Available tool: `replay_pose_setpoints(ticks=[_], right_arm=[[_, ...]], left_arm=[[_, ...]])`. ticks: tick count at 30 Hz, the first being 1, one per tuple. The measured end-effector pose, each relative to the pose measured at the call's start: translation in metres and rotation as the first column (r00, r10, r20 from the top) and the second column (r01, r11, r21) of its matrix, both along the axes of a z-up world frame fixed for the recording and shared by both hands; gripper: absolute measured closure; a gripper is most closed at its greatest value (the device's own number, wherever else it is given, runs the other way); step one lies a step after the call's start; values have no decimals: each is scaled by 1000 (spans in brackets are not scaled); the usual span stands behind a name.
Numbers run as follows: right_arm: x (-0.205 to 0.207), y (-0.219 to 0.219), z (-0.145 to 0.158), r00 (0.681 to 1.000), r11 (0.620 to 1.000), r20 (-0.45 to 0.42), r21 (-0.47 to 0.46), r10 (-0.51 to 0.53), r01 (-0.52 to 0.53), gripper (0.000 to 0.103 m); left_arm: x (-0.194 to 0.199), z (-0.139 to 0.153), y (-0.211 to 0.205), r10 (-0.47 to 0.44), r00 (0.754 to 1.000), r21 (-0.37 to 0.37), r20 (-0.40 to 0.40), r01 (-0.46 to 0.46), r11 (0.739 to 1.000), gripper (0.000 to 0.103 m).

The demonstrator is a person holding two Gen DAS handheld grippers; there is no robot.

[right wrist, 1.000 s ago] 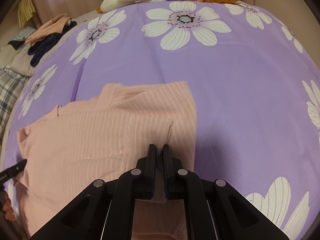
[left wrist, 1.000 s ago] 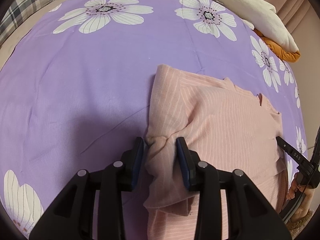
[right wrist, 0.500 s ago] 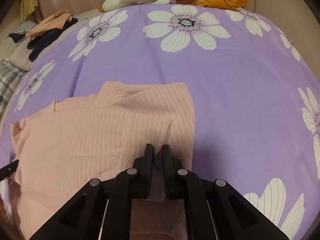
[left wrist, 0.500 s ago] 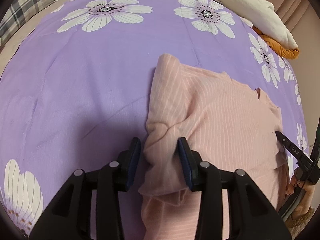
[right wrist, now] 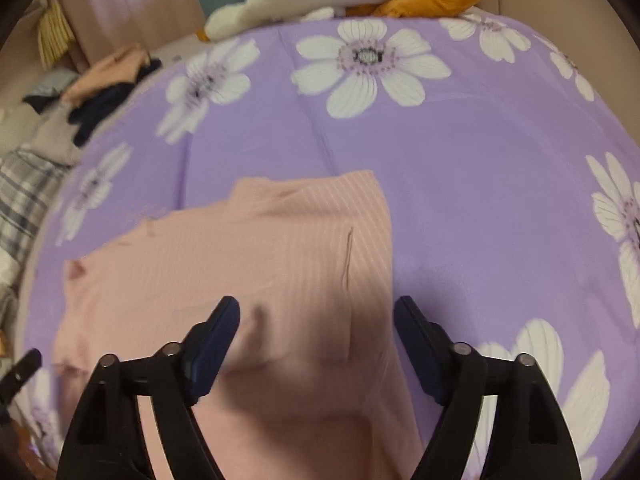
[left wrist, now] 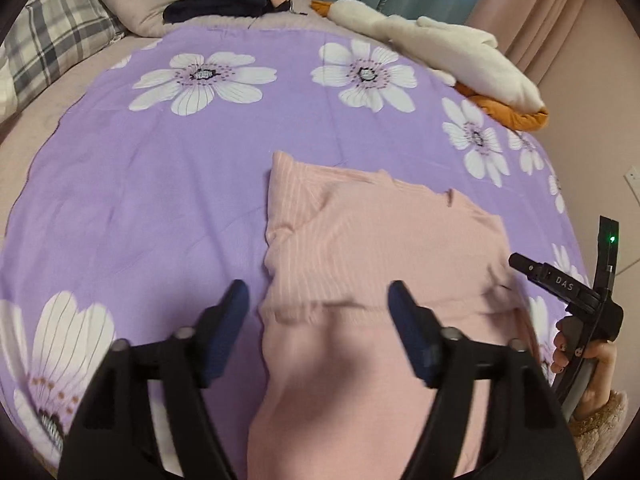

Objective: Fold small clothes

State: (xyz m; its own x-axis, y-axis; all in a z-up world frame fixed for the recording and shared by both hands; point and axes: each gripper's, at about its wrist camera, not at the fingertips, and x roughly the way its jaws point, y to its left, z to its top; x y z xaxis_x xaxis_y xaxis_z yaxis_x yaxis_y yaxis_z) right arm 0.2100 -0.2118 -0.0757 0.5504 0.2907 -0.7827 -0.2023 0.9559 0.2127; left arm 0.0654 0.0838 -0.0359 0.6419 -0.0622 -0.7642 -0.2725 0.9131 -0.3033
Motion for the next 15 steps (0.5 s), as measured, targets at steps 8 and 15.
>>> replay_pose_setpoints(ticks=[8,15], right_arm=[[-76,-21,38,992,998,111,-8,66,-66,24],[-131,-40,32,990,995,111,25,91,-94,24]], left_arm=[[-58,-1,-10,-1,1000,-26,11,1,1000,17],[-96,-15,-14,17,1000,-45,-14,-18,999,16]])
